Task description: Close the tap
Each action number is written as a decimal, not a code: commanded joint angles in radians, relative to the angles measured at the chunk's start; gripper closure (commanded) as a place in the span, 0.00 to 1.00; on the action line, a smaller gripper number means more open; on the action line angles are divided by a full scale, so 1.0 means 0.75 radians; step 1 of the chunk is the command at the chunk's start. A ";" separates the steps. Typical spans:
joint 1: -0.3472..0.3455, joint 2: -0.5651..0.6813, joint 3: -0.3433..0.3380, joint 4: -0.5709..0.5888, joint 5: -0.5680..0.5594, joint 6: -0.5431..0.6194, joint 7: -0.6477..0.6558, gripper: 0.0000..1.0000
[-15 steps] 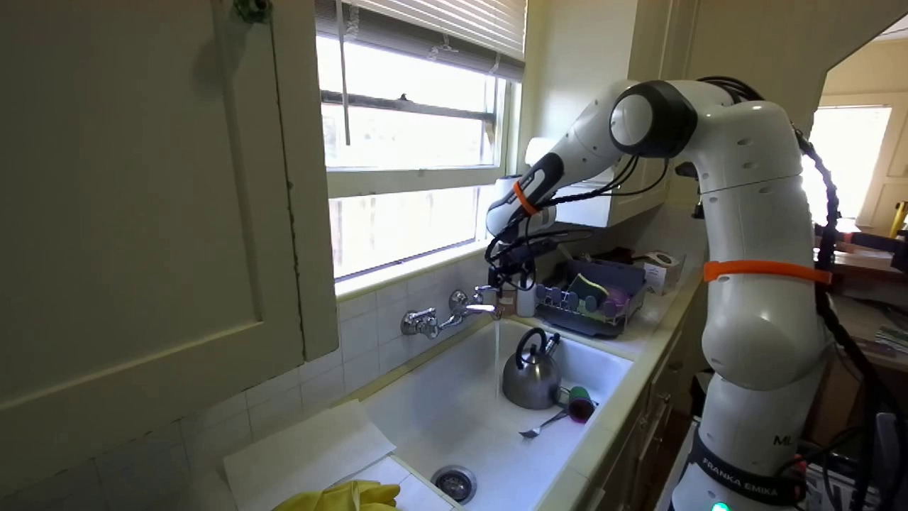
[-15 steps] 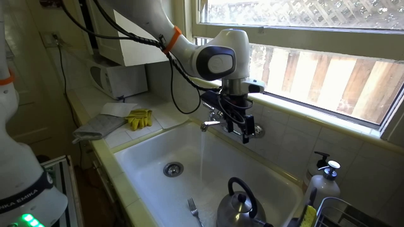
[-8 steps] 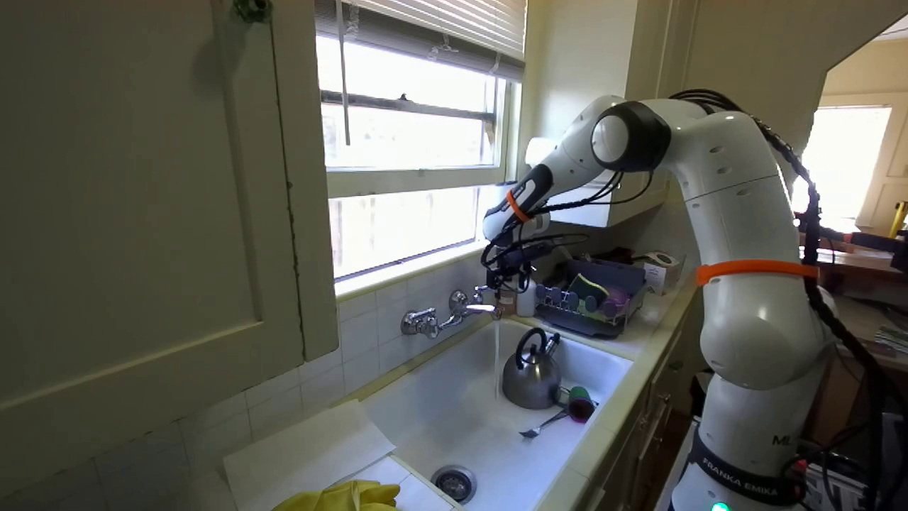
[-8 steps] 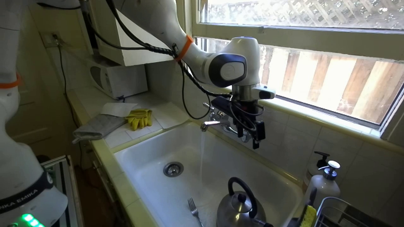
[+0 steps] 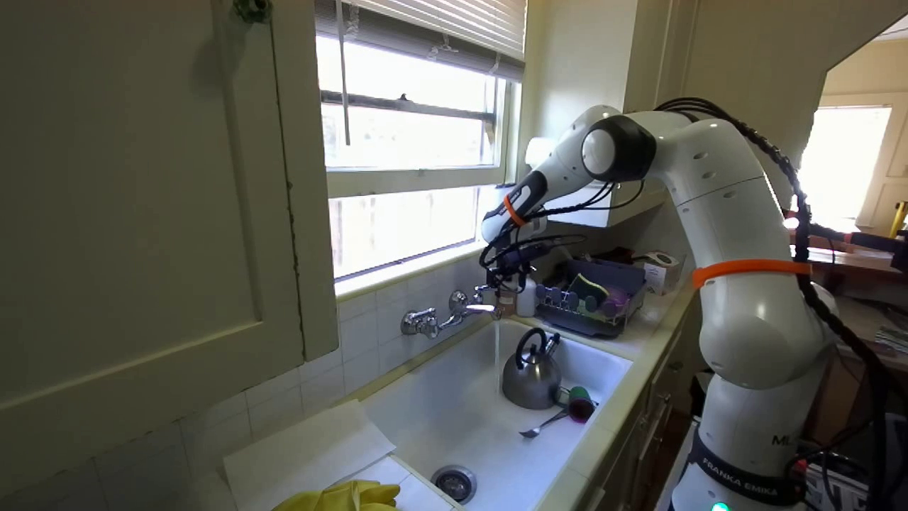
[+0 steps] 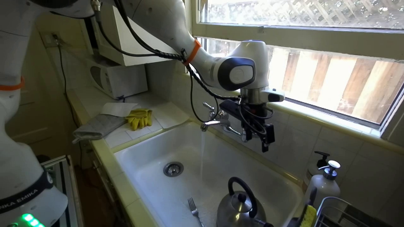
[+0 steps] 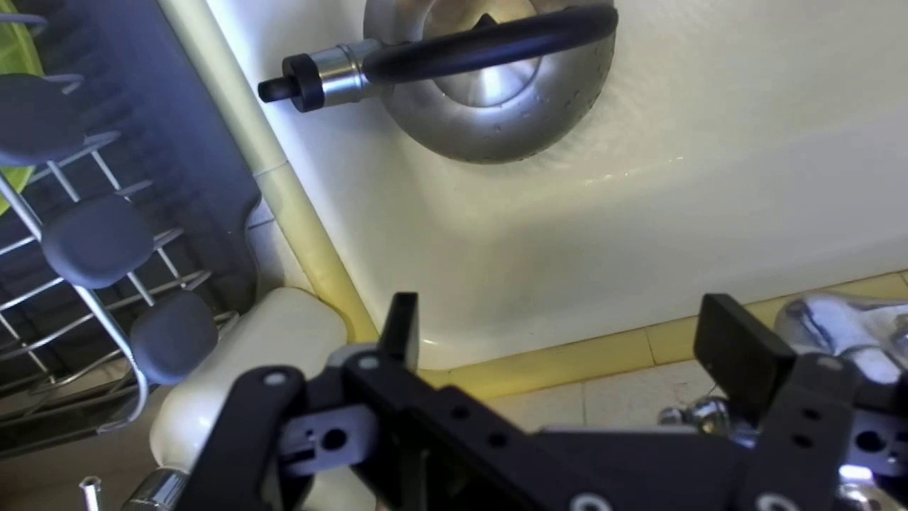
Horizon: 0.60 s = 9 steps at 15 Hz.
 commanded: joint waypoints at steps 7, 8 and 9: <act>-0.079 0.135 0.086 0.216 0.133 0.028 -0.117 0.00; -0.091 0.140 0.100 0.227 0.154 0.029 -0.146 0.00; -0.100 0.146 0.112 0.239 0.172 0.027 -0.173 0.00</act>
